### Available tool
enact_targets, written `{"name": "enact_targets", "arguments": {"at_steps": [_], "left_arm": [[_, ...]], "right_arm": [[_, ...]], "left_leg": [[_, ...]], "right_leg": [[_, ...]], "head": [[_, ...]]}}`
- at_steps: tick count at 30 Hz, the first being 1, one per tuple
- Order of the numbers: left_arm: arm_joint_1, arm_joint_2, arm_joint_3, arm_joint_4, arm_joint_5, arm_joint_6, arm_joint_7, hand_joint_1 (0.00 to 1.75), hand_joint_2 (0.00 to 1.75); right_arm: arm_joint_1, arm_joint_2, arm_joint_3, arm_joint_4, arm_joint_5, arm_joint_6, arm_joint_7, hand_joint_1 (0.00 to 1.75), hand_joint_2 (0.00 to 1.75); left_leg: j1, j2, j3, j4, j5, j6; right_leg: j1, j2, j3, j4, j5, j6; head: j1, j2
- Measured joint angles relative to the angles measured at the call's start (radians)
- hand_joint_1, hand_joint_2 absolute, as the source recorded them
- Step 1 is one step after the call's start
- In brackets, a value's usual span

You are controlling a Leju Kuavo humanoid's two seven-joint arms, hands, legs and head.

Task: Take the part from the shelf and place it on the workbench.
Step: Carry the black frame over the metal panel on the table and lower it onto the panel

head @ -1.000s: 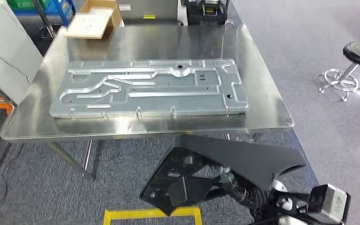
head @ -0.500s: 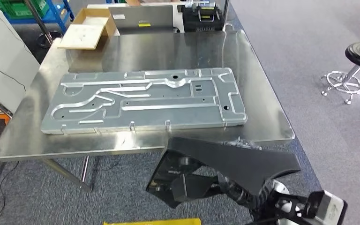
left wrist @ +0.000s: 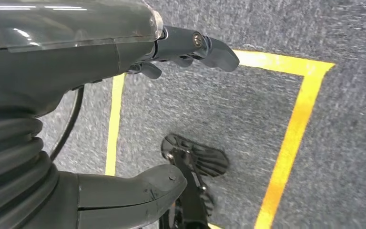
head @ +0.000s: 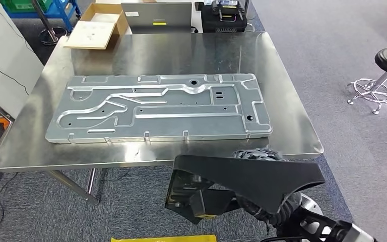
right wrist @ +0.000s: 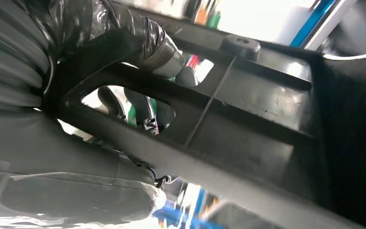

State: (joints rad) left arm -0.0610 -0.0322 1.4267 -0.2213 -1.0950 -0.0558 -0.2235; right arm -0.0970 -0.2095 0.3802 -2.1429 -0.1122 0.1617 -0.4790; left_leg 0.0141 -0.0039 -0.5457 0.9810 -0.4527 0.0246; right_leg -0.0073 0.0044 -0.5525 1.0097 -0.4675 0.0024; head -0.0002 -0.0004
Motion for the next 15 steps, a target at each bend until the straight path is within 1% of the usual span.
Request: {"name": "enact_targets", "arguments": {"at_steps": [1,2,3,4,5,6,8,9,10,11,12,13,14,15], "left_arm": [[-0.001,0.001,0.001,0.0,-0.005,-0.002,-0.002,0.0,1.75],[-0.002,0.001,0.001,0.0,-0.013,-0.005,-0.004,0.0,1.75],[-0.005,0.003,-0.001,0.0,-0.023,-0.009,-0.006,0.0,1.75],[-0.008,0.005,-0.004,0.0,-0.034,-0.015,-0.008,0.0,1.75],[-0.012,0.007,-0.01,0.0,-0.047,-0.02,-0.008,0.0,1.75],[-0.016,0.011,-0.017,0.0,-0.058,-0.025,-0.008,0.0,1.75],[-0.02,0.019,-0.03,0.0,-0.072,-0.03,-0.008,0.0,1.75],[-0.02,0.022,-0.035,0.0,-0.075,-0.032,-0.007,0.0,1.75],[-0.019,0.024,-0.04,0.0,-0.076,-0.033,-0.007,0.0,1.75],[-0.018,0.026,-0.043,0.0,-0.077,-0.034,-0.006,0.0,1.75],[-0.017,0.027,-0.046,0.0,-0.077,-0.035,-0.006,0.0,1.75],[-0.017,0.029,-0.047,0.0,-0.078,-0.035,-0.006,0.0,1.75],[-0.017,0.031,-0.048,0.0,-0.078,-0.035,-0.006,0.0,1.75],[-0.017,0.032,-0.049,0.0,-0.078,-0.035,-0.006,0.0,1.75]], "right_arm": [[-0.027,-0.013,-0.006,0.005,-0.001,-0.019,0.015,1.47,1.75],[-0.066,-0.027,-0.018,0.019,-0.012,-0.03,0.034,1.47,1.75],[-0.115,-0.042,-0.038,0.043,-0.026,-0.029,0.051,1.47,1.75],[-0.173,-0.058,-0.065,0.076,-0.038,-0.019,0.064,1.47,1.75],[-0.233,-0.071,-0.095,0.116,-0.045,-0.003,0.075,1.47,1.75],[-0.295,-0.083,-0.126,0.162,-0.048,0.018,0.082,1.47,1.75],[-0.402,-0.098,-0.182,0.251,-0.048,0.056,0.092,1.47,1.75],[-0.441,-0.102,-0.207,0.287,-0.046,0.069,0.096,1.47,1.75],[-0.468,-0.104,-0.226,0.313,-0.043,0.077,0.1,1.47,1.75],[-0.487,-0.105,-0.241,0.332,-0.041,0.08,0.102,1.47,1.75],[-0.502,-0.105,-0.252,0.345,-0.037,0.081,0.103,1.47,1.75],[-0.513,-0.105,-0.259,0.355,-0.035,0.081,0.103,1.47,1.75],[-0.522,-0.106,-0.265,0.364,-0.033,0.081,0.103,1.47,1.75],[-0.529,-0.106,-0.269,0.371,-0.032,0.081,0.104,1.47,1.75]], "left_leg": [[-0.001,0.001,-0.002,0.001,-0.001,-0.005],[-0.002,0.004,-0.004,0.001,-0.001,-0.011],[-0.002,0.006,-0.006,0.003,-0.002,-0.016],[-0.002,0.007,-0.01,0.013,-0.009,-0.021],[-0.002,0.006,-0.023,0.039,-0.026,-0.024],[-0.002,0.006,-0.048,0.09,-0.054,-0.026],[-0.001,0.005,-0.118,0.232,-0.12,-0.029],[-0.001,0.005,-0.147,0.289,-0.136,-0.029],[-0.001,0.005,-0.16,0.309,-0.131,-0.029],[-0.001,0.005,-0.152,0.286,-0.105,-0.028],[-0.001,0.005,-0.127,0.227,-0.064,-0.025],[-0.002,0.005,-0.095,0.156,-0.027,-0.02],[-0.004,0.004,-0.066,0.092,0.0,-0.015],[-0.006,0.004,-0.048,0.05,0.012,-0.011]], "right_leg": [[0.002,0.002,0.003,-0.016,0.002,-0.003],[0.003,0.004,0.001,-0.017,0.002,-0.005],[0.0,0.006,-0.001,-0.019,0.005,-0.01],[-0.002,0.006,-0.001,-0.023,0.009,-0.015],[-0.005,0.005,-0.001,-0.027,0.013,-0.021],[-0.006,0.004,-0.001,-0.03,0.016,-0.026],[-0.002,0.0,-0.004,-0.027,0.015,-0.03],[0.001,-0.002,-0.005,-0.024,0.014,-0.031],[0.002,-0.003,-0.005,-0.022,0.012,-0.031],[0.003,-0.004,-0.005,-0.019,0.01,-0.031],[0.004,-0.004,-0.003,-0.016,0.006,-0.03],[0.004,-0.004,-0.001,-0.013,0.002,-0.029],[0.007,-0.004,-0.001,-0.009,-0.002,-0.026],[0.008,-0.003,-0.003,-0.007,-0.003,-0.023]], "head": [[0.0,0.0],[0.0,0.0],[0.0,0.0],[0.0,0.0],[0.0,0.0],[0.0,0.0],[0.0,0.0],[0.0,0.0],[0.0,0.0],[-0.001,0.0],[-0.001,0.0],[0.0,0.0],[0.0,0.0],[0.0,0.0]]}}
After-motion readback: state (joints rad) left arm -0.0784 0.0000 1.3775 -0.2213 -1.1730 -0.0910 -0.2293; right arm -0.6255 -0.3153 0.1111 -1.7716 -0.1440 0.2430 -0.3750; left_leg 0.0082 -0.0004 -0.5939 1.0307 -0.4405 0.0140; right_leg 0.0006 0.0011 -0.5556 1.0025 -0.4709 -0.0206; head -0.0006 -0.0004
